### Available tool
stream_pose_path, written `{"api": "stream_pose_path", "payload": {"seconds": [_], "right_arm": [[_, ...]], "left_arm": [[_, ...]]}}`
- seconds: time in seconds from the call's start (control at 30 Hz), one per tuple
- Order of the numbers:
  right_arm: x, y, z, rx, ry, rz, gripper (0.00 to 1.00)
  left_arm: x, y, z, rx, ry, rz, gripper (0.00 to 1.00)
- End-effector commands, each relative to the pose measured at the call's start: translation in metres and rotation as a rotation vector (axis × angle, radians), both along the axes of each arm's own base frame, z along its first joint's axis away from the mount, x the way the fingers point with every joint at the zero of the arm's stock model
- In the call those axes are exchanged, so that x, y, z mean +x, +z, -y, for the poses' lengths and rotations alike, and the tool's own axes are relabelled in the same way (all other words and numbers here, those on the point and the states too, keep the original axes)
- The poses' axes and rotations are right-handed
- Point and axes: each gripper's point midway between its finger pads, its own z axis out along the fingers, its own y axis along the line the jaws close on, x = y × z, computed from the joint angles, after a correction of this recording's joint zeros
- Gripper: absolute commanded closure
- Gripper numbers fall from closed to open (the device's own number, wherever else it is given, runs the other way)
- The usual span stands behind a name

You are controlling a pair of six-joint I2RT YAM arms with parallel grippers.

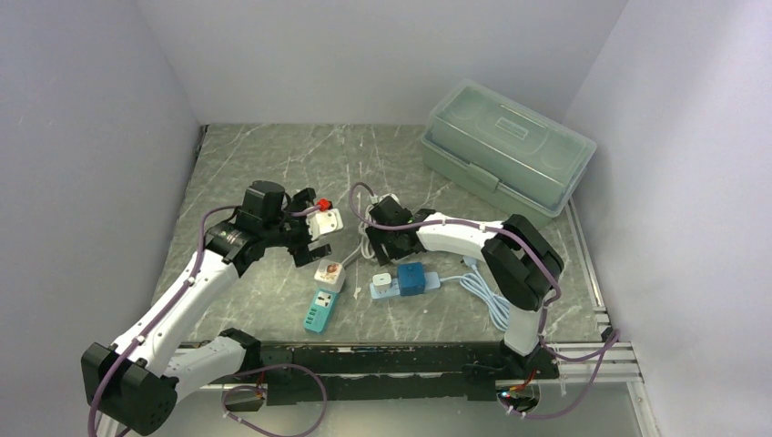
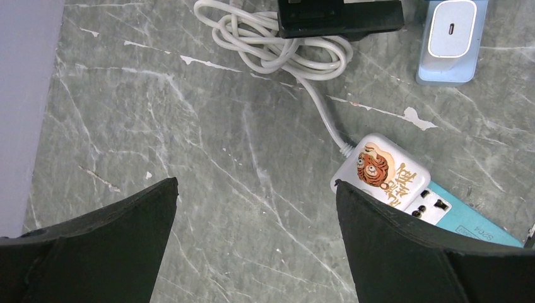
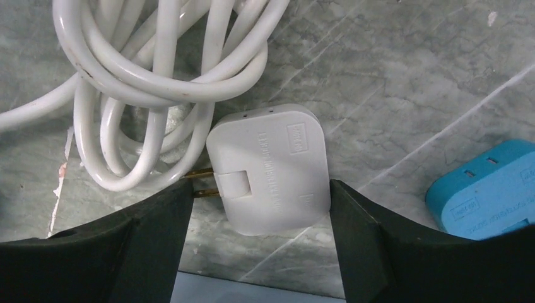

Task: Insert the plug
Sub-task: Pick up the plug from the center of the board.

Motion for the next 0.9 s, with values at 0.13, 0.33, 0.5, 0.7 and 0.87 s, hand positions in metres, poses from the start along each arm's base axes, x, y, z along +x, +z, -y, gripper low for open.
{"api": "stream_pose_path", "payload": {"seconds": [0.13,0.33,0.5,0.7,0.87], "right_arm": [[0.014,0.007,-0.002,-0.02,-0.015,0.069,0.5],[0.019,0.04,-0.011,0.077,-0.012,0.142,0.56],[0.02,0.082,-0.018,0.185,0.013,0.244,0.56],[0.009,0.127,-0.029,0.279,0.071,0.359,0.54],[-0.004,0.16,-0.046,0.324,0.128,0.427,0.53]], "left_arm": [[0.012,0.021,0.004,-0.027,0.005,0.054,0.0],[0.014,0.022,0.009,-0.047,0.011,0.032,0.0],[0.02,0.026,0.015,-0.114,0.074,-0.026,0.0],[0.034,0.041,0.025,-0.298,0.286,-0.211,0.0],[0.043,0.065,0.04,-0.459,0.362,-0.376,0.0]]}}
